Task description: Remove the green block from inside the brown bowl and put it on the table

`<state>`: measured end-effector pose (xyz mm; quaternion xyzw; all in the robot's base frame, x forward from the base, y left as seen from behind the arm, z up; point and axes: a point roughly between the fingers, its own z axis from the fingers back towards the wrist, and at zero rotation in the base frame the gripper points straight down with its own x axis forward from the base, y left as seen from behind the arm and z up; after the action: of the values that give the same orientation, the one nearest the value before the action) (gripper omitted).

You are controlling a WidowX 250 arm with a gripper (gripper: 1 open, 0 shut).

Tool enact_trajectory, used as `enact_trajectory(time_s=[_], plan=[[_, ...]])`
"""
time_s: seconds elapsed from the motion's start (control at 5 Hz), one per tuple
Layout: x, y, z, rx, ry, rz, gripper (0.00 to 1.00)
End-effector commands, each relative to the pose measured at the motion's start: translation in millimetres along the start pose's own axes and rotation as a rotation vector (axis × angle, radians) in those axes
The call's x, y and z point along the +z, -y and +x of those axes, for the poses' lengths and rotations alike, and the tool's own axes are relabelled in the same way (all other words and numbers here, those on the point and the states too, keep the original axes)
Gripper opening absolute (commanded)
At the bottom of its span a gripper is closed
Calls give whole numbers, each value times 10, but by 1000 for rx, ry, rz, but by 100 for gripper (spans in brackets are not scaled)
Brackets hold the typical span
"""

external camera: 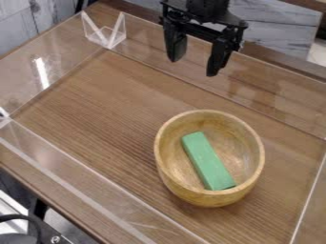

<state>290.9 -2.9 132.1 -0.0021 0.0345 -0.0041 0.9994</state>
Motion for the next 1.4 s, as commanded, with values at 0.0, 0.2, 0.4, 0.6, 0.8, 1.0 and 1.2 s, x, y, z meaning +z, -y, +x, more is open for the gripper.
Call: enact_trajectory(time_s=[0.0, 0.2, 0.4, 0.6, 0.8, 1.0, 1.2], plan=[[-82, 206, -185, 249, -14, -26, 100], [-292, 643, -576, 497, -20, -64, 100], [-478, 1031, -729, 622, 10, -89, 100], [-335, 656, -588, 723, 46, -99, 100], [-237, 473, -520, 788, 74, -119, 100], [-421, 546, -487, 813, 85, -127, 100], [-548, 602, -464, 813, 87, -130, 100]])
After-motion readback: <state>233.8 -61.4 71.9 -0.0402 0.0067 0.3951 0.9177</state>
